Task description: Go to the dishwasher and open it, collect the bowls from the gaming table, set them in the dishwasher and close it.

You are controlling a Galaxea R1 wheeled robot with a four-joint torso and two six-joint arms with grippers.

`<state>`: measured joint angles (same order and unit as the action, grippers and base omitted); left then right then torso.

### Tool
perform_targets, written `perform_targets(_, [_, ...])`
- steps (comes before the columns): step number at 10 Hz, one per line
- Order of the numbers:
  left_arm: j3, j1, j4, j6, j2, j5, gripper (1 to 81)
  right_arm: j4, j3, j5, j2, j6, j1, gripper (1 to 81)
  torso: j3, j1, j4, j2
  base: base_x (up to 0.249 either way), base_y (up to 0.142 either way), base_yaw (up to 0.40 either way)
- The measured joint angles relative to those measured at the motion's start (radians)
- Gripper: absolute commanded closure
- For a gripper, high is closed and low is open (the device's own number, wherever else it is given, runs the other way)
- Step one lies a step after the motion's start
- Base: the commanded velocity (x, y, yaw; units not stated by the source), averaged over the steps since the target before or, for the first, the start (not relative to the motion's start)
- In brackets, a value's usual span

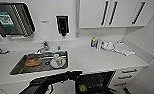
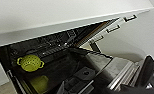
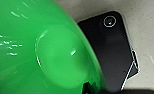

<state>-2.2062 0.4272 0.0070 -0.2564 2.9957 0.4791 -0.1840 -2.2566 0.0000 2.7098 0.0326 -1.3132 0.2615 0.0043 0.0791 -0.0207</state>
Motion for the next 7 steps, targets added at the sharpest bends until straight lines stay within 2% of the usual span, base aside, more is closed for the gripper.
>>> perform_targets(4, [0.029,0.004,0.005,0.002,-0.075,0.015,1.0,0.0,-0.003,0.0,0.012,0.0,0.0,81.1,0.0,0.0,0.0,0.0,0.0,0.0,0.0])
perform_targets(7, [0.116,0.033,0.005,0.007,-0.113,0.017,1.0,0.0,-0.004,0.0,0.011,0.0,0.0,81.1,0.0,0.0,0.0,0.0,0.0,0.0,0.0])
